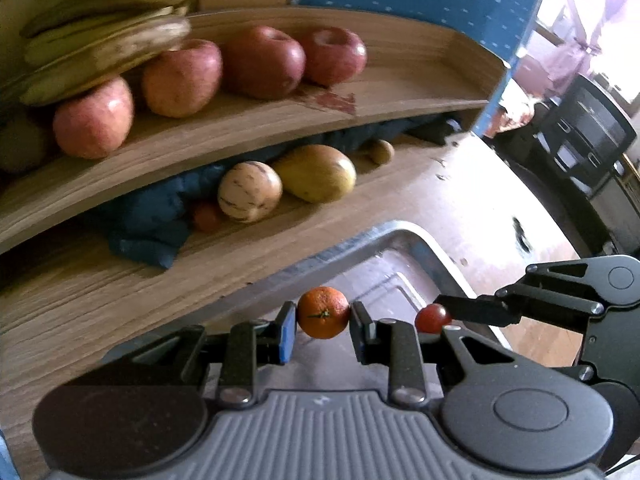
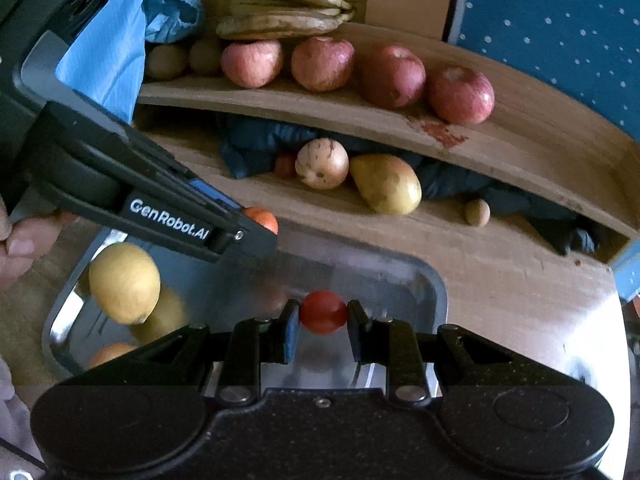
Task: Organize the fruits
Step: 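Carry the tangerine in the left tool while the right tool carries the tomato over the tray, then open the left tool to drop the tangerine while the right tool releases the tomato, then move both open tools back to the fruits under the shelf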
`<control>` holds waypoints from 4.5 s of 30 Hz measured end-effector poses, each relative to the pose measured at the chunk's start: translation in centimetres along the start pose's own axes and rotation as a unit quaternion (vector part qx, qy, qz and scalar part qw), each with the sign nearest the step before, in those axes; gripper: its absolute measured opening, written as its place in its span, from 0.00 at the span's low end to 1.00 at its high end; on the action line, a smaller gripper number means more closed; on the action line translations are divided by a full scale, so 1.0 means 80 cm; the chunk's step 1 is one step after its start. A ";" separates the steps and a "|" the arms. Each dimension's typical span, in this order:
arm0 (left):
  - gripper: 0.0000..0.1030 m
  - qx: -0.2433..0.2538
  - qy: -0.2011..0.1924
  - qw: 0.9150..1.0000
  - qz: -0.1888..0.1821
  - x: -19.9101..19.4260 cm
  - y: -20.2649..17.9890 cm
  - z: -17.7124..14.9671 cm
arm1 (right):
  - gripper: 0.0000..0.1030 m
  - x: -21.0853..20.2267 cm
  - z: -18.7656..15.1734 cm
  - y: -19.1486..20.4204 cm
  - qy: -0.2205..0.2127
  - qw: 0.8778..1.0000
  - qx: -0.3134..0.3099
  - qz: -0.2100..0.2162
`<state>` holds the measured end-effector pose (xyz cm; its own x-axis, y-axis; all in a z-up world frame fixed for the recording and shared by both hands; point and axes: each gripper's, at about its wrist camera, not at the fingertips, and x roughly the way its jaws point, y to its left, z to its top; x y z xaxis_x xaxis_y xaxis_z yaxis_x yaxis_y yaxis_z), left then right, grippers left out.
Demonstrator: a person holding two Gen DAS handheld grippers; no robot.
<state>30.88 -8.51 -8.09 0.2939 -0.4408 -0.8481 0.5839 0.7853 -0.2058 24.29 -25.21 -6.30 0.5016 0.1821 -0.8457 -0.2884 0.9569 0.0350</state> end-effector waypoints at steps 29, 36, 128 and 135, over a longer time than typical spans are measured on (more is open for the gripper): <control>0.30 0.115 0.056 0.991 -0.046 0.004 -0.048 -0.051 | 0.26 -0.040 -0.075 0.045 0.039 0.998 0.044 -0.014; 0.30 0.133 0.071 0.988 -0.041 0.007 -0.054 -0.060 | 0.26 -0.038 -0.082 0.047 0.051 0.998 0.042 -0.004; 1.00 -0.035 0.056 0.997 0.042 -0.076 0.064 -0.066 | 0.99 -0.005 -0.006 0.034 0.044 0.993 -0.056 0.094; 1.00 -0.037 0.055 0.997 0.046 -0.063 0.061 -0.049 | 0.99 0.006 0.004 0.012 0.042 0.994 -0.051 0.085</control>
<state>29.28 -0.78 -6.68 0.2566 -0.3175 -0.9129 0.4992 0.8523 -0.1561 24.49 -24.12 -6.55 0.3709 0.3154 -0.8735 -0.4460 0.8855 0.1303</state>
